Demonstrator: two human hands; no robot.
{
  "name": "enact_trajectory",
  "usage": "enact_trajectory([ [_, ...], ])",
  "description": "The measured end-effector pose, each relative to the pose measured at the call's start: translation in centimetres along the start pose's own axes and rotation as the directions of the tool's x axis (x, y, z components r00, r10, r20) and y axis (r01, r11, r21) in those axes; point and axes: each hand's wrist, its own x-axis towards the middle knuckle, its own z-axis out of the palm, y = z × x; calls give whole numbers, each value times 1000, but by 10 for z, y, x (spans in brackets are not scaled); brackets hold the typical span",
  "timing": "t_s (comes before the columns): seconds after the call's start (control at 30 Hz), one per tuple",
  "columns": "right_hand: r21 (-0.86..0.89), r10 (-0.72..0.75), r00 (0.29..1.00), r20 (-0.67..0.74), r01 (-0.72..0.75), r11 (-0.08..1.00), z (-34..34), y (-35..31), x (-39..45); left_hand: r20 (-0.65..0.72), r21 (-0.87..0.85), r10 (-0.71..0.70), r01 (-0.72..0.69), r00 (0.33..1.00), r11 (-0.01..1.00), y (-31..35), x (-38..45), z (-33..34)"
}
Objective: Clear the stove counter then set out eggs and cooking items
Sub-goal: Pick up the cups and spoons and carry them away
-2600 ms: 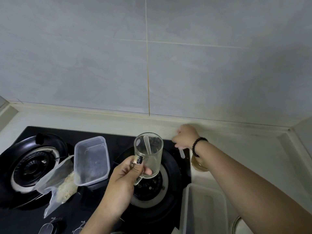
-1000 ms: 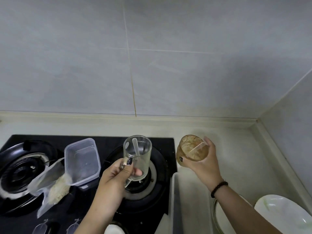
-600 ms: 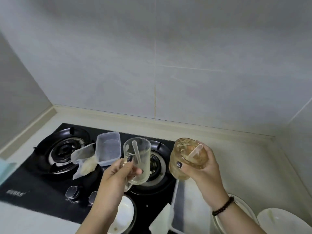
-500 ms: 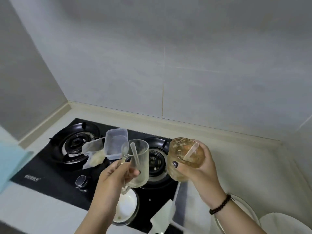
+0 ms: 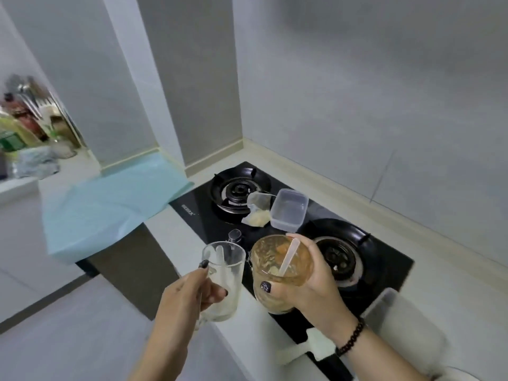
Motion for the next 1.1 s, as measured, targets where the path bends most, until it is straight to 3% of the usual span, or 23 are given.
enact_trajectory([
  [0.4, -129, 18, 953, 302, 22, 991, 155, -8, 16, -281, -162, 14, -62, 960, 985, 3, -14, -152],
  [0.77, -126, -28, 905, 425, 90, 988, 371, 2, 14, -515, -195, -9, -107, 857, 975, -8, -16, -366],
  [1.1, -63, -48, 837, 545, 98, 993, 550, 11, 23, -635, -223, -31, -146, 772, 964, -4, -25, -524],
])
